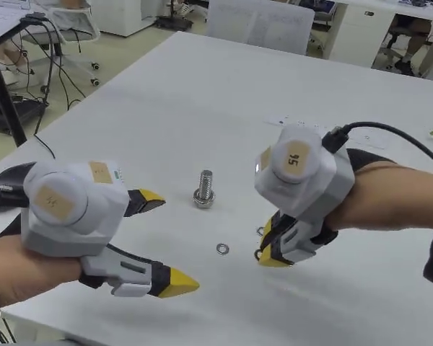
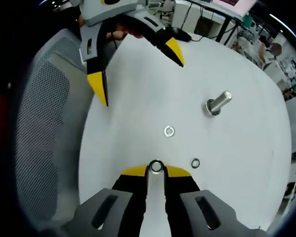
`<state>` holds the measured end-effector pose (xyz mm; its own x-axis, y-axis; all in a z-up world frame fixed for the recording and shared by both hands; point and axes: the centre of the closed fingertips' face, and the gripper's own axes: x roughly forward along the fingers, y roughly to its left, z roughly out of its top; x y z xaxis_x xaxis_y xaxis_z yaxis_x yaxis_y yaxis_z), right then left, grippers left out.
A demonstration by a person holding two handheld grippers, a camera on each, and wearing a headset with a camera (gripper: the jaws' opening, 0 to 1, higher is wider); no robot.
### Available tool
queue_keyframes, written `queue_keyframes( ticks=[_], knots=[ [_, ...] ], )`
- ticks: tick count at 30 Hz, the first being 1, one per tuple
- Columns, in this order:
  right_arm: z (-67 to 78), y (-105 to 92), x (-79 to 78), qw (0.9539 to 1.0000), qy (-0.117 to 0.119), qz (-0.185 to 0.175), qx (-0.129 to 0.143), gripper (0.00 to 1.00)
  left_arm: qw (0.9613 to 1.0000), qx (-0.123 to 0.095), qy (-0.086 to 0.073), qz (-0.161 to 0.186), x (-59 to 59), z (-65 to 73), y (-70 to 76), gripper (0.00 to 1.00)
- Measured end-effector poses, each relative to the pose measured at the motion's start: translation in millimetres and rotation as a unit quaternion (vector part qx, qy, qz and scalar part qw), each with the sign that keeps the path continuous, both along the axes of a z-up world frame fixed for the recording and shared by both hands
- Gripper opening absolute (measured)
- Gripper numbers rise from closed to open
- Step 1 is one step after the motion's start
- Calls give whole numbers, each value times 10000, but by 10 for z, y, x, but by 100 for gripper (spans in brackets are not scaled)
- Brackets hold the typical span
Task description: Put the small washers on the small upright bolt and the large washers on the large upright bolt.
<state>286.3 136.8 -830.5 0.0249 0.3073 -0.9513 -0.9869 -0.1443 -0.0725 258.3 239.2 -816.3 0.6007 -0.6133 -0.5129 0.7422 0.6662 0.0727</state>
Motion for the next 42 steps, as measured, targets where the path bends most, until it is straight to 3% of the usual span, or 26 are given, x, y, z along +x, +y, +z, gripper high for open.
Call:
queue_keyframes(
  ticks=[13, 22, 34, 42],
  knots=[
    [373, -281, 334, 9980, -241, -547, 185, 13, 9994, 15, 10, -348, 102, 9, -143, 79],
    [564, -498, 675, 9955, -464, -816, 164, 13, 9985, 15, 35, -545, 178, -6, -250, 79],
    [437, -643, 946, 9947, -414, -942, 5, 13, 9980, -28, 77, -628, 209, -34, -311, 79],
    [323, -612, 950, 9951, -284, -951, -29, 13, 9981, -41, 98, -611, 205, -53, -296, 79]
  ],
)
